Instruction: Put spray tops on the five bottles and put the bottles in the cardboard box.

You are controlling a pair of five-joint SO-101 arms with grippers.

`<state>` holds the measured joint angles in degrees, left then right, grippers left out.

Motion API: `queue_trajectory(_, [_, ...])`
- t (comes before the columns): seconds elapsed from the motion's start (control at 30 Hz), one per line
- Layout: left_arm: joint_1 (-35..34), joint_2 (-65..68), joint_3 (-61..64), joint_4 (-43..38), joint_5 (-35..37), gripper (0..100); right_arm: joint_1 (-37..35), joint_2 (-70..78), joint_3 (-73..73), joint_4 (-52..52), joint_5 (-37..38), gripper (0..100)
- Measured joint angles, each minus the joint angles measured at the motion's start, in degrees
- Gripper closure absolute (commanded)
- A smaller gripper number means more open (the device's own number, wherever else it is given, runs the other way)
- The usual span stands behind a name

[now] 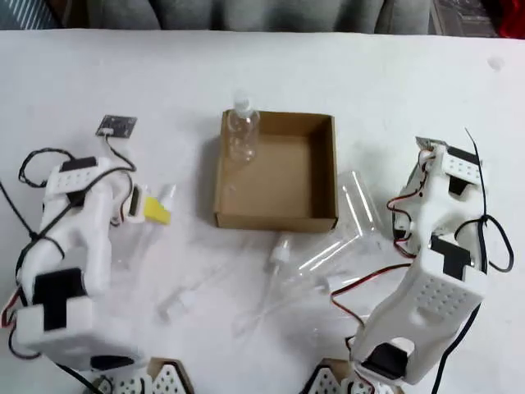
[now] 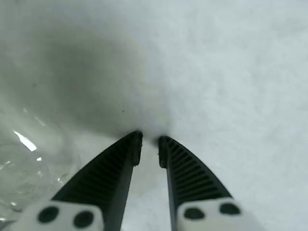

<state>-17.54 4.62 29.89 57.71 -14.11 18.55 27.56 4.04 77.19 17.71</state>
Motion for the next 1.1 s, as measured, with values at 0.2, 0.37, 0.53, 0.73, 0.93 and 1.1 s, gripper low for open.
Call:
queue_trajectory(0.2, [-0.35, 4.40, -4.66, 1.05, 0.18, 67, 0.00, 0.00, 0.00, 0.00, 0.00, 98.2])
queue_trajectory(0.37, [-0.35, 4.40, -4.75, 1.23, 0.00, 82, 0.00, 0.00, 0.00, 0.00, 0.00, 98.2])
queue_trajectory(0.53, [-0.35, 4.40, -4.75, 1.23, 0.00, 85, 0.00, 0.00, 0.00, 0.00, 0.00, 98.2])
queue_trajectory(0.73, [-3.52, 4.40, -4.75, 1.23, 0.18, 75, 0.00, 0.00, 0.00, 0.00, 0.00, 98.2])
queue_trajectory(0.93, [-4.31, 4.40, -4.75, 1.23, 0.18, 72, 0.00, 0.00, 0.00, 0.00, 0.00, 98.2])
queue_trajectory(1.1, [-4.75, 4.40, -4.75, 1.23, 0.18, 72, 0.00, 0.00, 0.00, 0.00, 0.00, 98.2])
